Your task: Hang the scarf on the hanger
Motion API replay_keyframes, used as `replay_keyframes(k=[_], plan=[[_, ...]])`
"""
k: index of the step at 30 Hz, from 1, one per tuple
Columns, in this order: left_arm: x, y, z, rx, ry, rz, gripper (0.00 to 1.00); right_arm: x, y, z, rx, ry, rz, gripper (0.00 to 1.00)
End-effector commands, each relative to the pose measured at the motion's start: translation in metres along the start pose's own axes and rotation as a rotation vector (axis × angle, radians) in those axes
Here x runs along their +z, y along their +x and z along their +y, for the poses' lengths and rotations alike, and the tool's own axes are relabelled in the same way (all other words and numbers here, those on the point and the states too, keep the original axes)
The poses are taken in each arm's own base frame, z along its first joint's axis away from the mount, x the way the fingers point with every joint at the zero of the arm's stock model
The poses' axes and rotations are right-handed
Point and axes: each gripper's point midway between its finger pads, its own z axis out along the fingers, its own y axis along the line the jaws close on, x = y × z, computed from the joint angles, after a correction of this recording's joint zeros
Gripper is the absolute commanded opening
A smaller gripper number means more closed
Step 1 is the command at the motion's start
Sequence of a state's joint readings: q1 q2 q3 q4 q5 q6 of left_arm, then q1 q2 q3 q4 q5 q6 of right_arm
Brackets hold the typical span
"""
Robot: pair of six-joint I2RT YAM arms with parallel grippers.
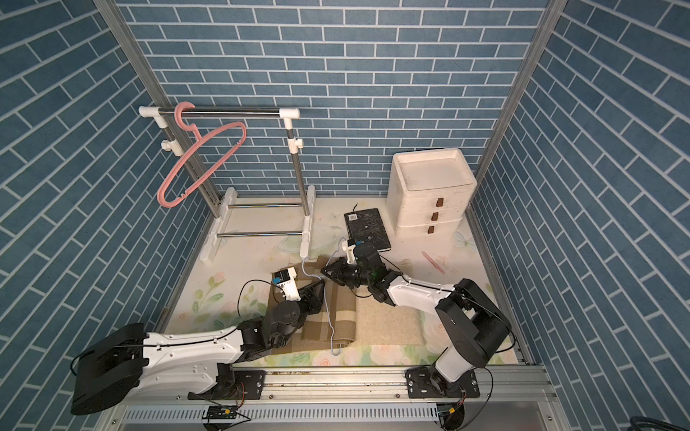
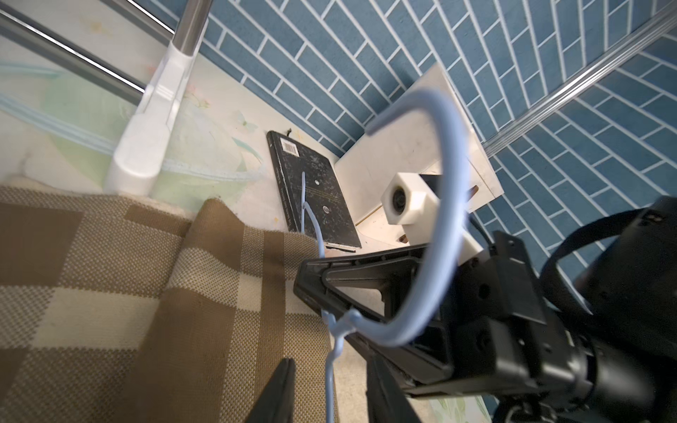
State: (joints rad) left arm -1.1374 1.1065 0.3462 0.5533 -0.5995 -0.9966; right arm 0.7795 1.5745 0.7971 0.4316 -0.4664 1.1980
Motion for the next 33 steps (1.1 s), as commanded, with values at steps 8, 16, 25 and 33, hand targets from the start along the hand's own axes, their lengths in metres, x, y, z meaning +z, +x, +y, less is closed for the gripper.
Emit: replay_keyframes(k=[8,16,25,33], plan=[[-0.027,-0.013,0.056,-0.016,-0.061,-0.012,0.7,-0.017,-0.01,-0.007,-0.063,0.005,-0.03,0.0],[-0.002,-0.006,0.068,-0.045,0.02,0.18,0.74,-0.02,-0.01,-0.007,-0.073,0.0,-0.031,0.0],[0.043,0.034,0.074,0.031,0.018,0.478,0.64,-0.021,-0.01,-0.007,-0.073,-0.009,-0.03,0.0],[0.061,0.05,0.087,0.035,-0.04,0.558,0.53,-0.022,-0.009,-0.006,-0.076,-0.013,-0.034,0.0]])
